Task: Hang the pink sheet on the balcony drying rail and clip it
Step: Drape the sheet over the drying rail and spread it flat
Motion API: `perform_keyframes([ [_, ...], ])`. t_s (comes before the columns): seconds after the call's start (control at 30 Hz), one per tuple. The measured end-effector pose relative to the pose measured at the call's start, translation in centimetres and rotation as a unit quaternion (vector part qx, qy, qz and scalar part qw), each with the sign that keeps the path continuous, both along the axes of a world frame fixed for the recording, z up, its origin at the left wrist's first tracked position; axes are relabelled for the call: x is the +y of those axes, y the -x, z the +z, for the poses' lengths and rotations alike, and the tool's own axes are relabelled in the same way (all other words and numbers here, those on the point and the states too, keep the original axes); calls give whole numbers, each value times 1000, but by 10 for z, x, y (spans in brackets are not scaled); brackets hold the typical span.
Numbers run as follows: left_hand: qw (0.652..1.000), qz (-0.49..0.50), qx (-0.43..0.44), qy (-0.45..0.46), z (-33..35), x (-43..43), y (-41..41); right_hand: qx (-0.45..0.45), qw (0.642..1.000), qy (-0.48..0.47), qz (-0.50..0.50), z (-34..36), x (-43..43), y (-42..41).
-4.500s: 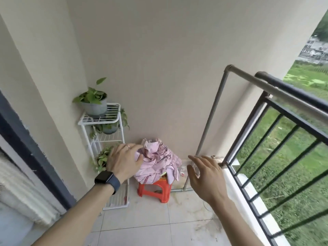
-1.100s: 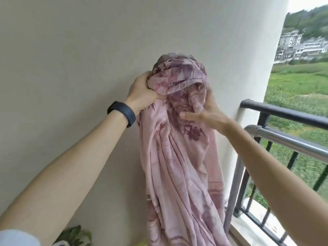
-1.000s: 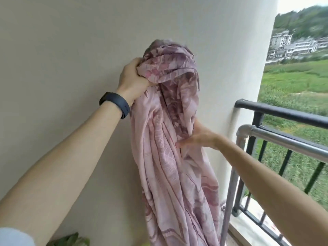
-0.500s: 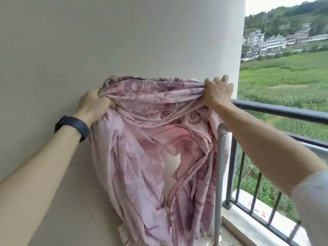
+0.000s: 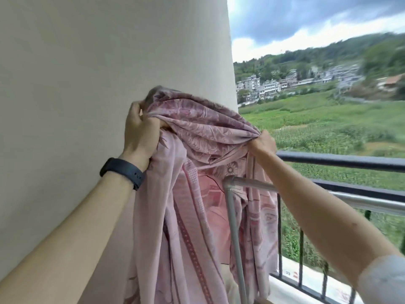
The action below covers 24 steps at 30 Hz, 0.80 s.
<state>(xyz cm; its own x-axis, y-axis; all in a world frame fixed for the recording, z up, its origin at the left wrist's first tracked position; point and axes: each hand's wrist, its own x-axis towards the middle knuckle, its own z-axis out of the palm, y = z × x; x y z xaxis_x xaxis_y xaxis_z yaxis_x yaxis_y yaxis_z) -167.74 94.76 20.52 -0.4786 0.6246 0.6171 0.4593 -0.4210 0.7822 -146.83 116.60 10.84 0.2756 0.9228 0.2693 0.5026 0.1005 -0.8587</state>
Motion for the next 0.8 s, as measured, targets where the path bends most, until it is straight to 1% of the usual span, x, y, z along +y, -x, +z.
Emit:
perform_keyframes([
  [0.07, 999, -26, 17, -25, 15, -5, -35, 29, 999, -13, -29, 12, -11, -35],
  [0.13, 997, -56, 30, -48, 24, -13, -74, 29, 998, -26, -54, 18, -24, -74],
  [0.27, 990, -97, 79, -61, 25, -33, -156, 43, 997, -31, -58, 23, -62, -166],
  [0.4, 981, -119, 141, -55, 20, -63, -246, 135, 991, 9, -20, 26, -104, -256],
  [0.47, 971, -132, 196, -35, 0, -78, -288, 137, 988, 47, 48, 24, -140, -297],
  [0.53, 951, -162, 262, 34, -41, -93, -325, 91, 983, 73, 145, 18, -176, -335],
  [0.6, 913, -175, 339, 142, -104, -102, -354, -40, 984, 95, 145, 6, -205, -367],
  [0.67, 855, -218, 382, 276, -171, -107, -371, -141, 980, 73, 118, -11, -227, -390],
  [0.7, 822, -245, 380, 346, -202, -106, -373, -160, 979, 42, 118, -19, -243, -396],
  [0.73, 792, -265, 360, 415, -226, -105, -372, -170, 979, 4, 114, -27, -263, -397],
  [0.77, 772, -274, 325, 472, -246, -101, -368, -169, 978, -34, 114, -36, -283, -397],
  [0.8, 764, -280, 287, 505, -260, -97, -363, -161, 978, -66, 111, -48, -302, -394],
])
